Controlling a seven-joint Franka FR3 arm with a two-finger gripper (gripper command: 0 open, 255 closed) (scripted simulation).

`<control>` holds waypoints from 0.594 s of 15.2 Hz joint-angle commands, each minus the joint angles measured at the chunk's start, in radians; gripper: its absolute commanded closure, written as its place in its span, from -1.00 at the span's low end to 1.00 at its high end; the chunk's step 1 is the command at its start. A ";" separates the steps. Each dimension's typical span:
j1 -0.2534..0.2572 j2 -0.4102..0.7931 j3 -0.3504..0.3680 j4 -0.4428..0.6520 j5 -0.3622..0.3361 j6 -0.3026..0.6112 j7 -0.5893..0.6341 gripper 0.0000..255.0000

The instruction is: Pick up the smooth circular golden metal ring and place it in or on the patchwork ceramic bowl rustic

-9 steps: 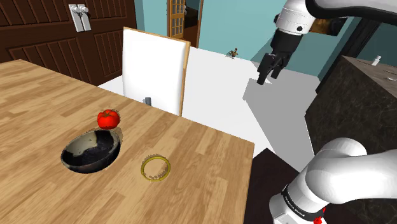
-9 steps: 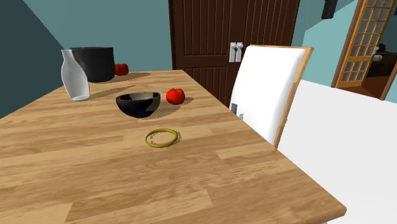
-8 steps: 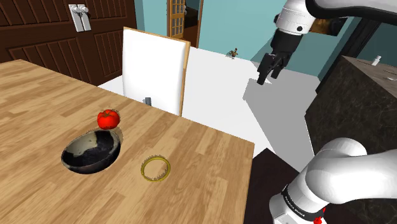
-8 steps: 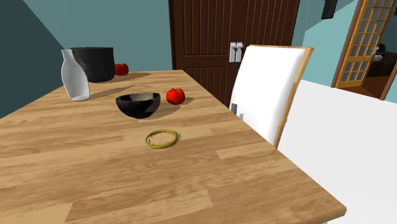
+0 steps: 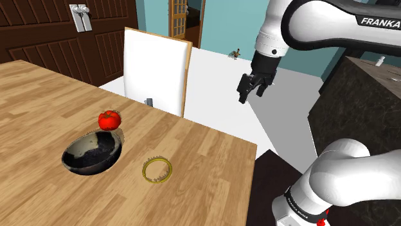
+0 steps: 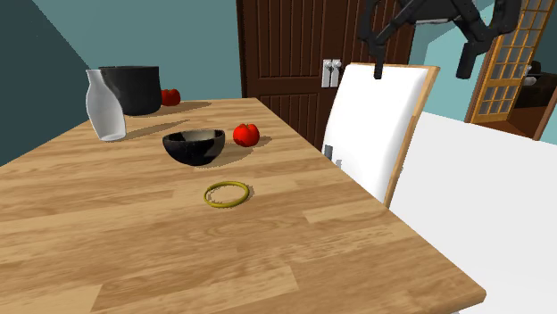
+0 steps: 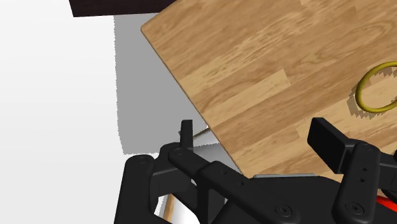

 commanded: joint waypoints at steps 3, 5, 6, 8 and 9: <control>0.014 0.038 0.087 -0.047 0.057 0.081 0.113 -1.00; 0.020 0.070 0.132 -0.061 0.083 0.124 0.169 -1.00; 0.022 0.088 0.155 -0.066 0.095 0.147 0.196 -1.00; 0.025 0.130 0.201 -0.071 0.117 0.193 0.252 -1.00; 0.026 0.153 0.224 -0.071 0.127 0.216 0.280 -1.00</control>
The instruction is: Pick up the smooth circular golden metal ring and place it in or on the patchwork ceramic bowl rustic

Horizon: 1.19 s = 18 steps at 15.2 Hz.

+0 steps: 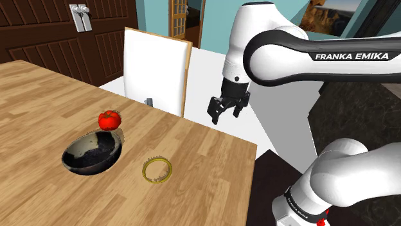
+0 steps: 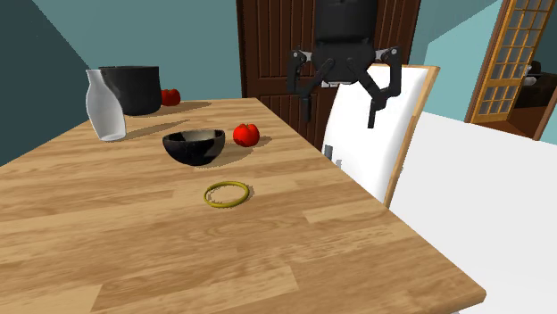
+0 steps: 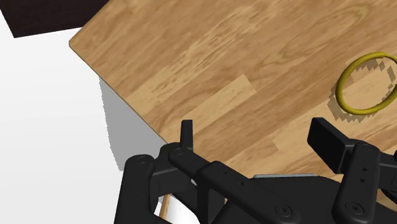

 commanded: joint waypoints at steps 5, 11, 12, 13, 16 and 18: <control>-0.003 0.158 0.145 0.007 0.041 0.151 0.178 -1.00; -0.038 0.378 0.290 0.077 0.000 0.292 0.379 -1.00; -0.045 0.421 0.314 0.093 -0.019 0.314 0.419 -1.00; -0.053 0.465 0.336 0.111 -0.042 0.334 0.460 -1.00; -0.066 0.611 0.391 0.173 -0.140 0.388 0.598 -1.00; -0.060 0.705 0.408 0.217 -0.215 0.412 0.689 -1.00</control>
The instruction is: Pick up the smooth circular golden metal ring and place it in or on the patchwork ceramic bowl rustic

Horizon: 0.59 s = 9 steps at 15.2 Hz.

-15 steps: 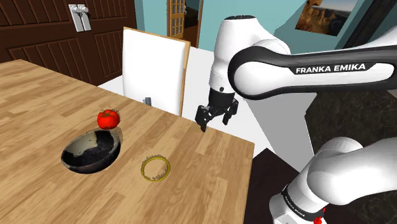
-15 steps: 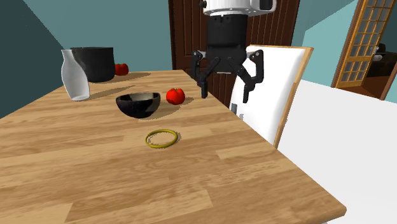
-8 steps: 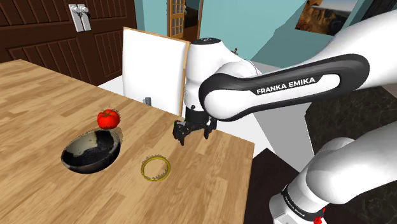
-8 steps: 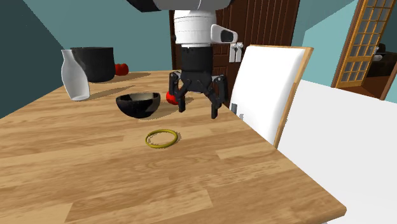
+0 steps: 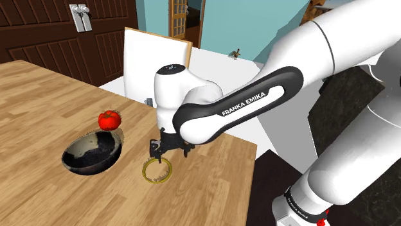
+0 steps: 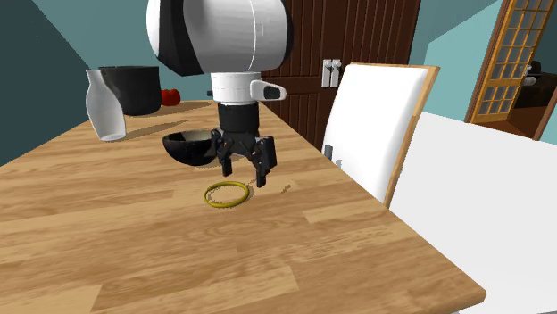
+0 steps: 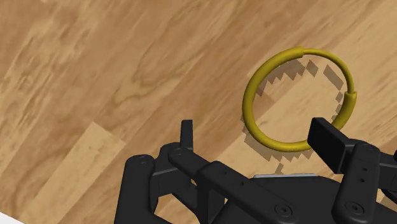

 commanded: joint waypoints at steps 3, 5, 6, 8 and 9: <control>0.010 0.084 0.004 0.007 -0.071 0.054 0.072 -1.00; 0.013 0.106 0.000 -0.003 -0.093 0.080 0.087 -1.00; 0.015 0.117 -0.002 -0.007 -0.104 0.092 0.095 -1.00; 0.019 0.136 -0.006 -0.014 -0.123 0.112 0.109 -1.00; 0.019 0.136 -0.006 -0.014 -0.123 0.112 0.109 -1.00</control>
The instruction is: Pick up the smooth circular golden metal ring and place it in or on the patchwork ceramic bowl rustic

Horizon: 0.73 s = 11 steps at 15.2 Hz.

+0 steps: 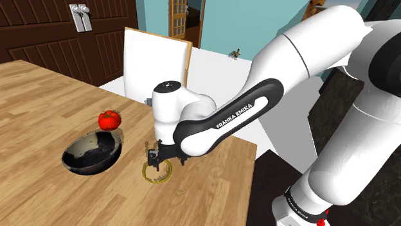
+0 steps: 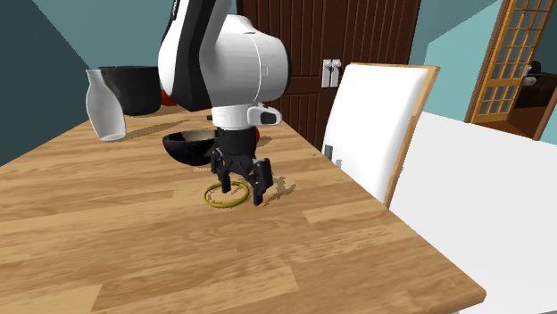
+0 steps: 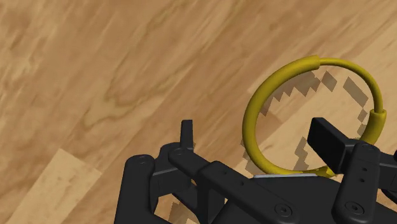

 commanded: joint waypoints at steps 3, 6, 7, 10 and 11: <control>0.002 0.008 -0.002 0.001 -0.008 0.005 0.006 -1.00; 0.002 0.008 -0.002 0.001 -0.008 0.005 0.006 -1.00; 0.002 0.008 -0.002 0.001 -0.008 0.005 0.006 1.00; 0.001 0.009 -0.003 0.005 -0.008 0.002 0.003 1.00; 0.000 0.012 -0.004 0.006 -0.011 0.004 0.003 1.00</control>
